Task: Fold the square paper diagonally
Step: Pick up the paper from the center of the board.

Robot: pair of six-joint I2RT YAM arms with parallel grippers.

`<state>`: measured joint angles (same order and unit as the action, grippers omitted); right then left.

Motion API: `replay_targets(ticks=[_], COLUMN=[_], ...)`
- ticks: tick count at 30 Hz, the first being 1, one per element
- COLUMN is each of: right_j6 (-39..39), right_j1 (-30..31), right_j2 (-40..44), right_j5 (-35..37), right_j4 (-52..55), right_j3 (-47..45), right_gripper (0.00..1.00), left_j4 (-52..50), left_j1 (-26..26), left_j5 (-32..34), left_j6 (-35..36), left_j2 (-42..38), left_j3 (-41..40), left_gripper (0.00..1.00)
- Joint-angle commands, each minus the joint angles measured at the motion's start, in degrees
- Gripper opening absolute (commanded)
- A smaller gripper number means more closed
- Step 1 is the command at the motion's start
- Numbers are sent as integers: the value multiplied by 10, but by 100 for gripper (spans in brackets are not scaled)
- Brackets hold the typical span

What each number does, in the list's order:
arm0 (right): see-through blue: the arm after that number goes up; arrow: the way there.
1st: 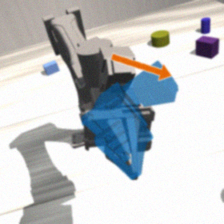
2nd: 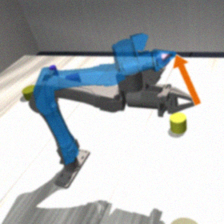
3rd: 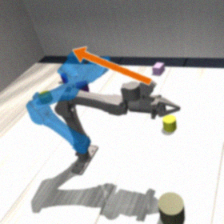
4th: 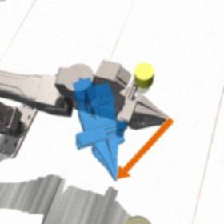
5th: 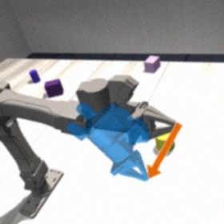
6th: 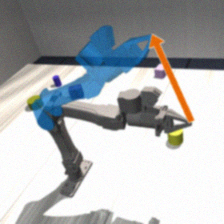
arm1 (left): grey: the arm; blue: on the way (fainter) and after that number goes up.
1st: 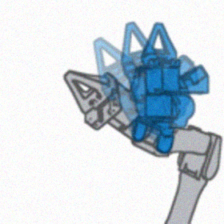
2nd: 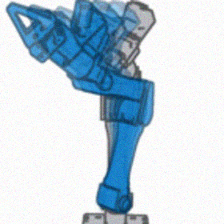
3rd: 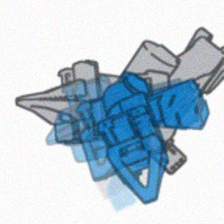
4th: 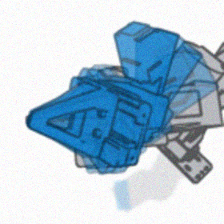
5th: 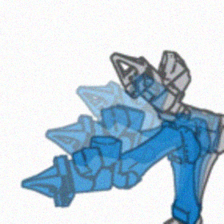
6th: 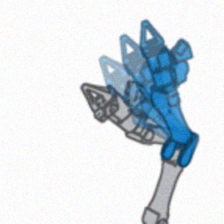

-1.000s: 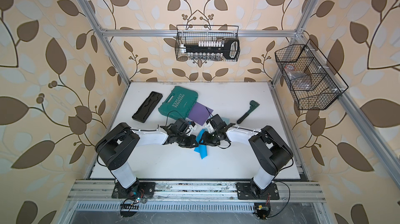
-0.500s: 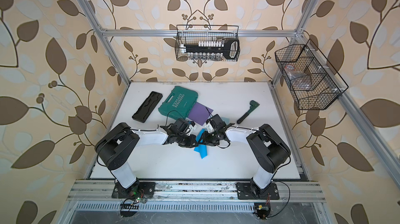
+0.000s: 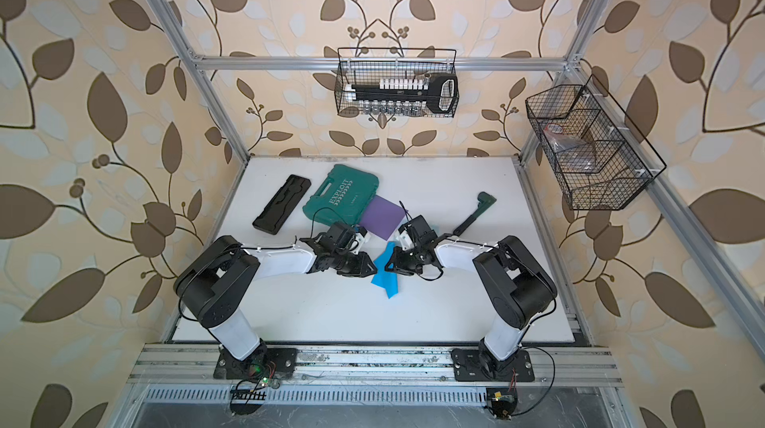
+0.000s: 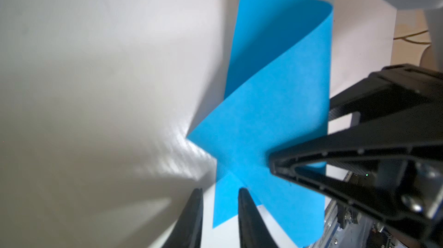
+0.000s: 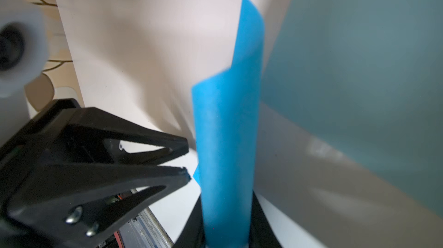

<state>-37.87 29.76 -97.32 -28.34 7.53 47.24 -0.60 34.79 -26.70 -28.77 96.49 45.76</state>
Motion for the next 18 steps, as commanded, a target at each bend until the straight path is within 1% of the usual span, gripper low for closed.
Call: replay_targets(ticks=[1,4,6,12,15,18], right_j6=[17,25,29,42,47,47], right_j1=[-18,-43,-60,-106,-113,-116], right_j2=[37,61,80,120,138,156], right_j5=[-14,-32,-49,-130,-164,-181], right_j4=[7,4,-6,-60,-84,-102], right_j3=[-8,-12,-16,-18,-13,-11], right_gripper=[23,23,23,22,23,23], left_j4=[-7,-2,2,59,86,94], left_j1=[-19,-33,-37,-38,-38,-38], left_j5=[-21,-45,-58,-94,-106,-112], left_j6=[10,22,34,48,42,41], left_j2=[-48,-67,-78,-104,-108,-110], left_j3=[-5,-2,-1,-11,-9,0], left_gripper=[37,45,47,53,55,55])
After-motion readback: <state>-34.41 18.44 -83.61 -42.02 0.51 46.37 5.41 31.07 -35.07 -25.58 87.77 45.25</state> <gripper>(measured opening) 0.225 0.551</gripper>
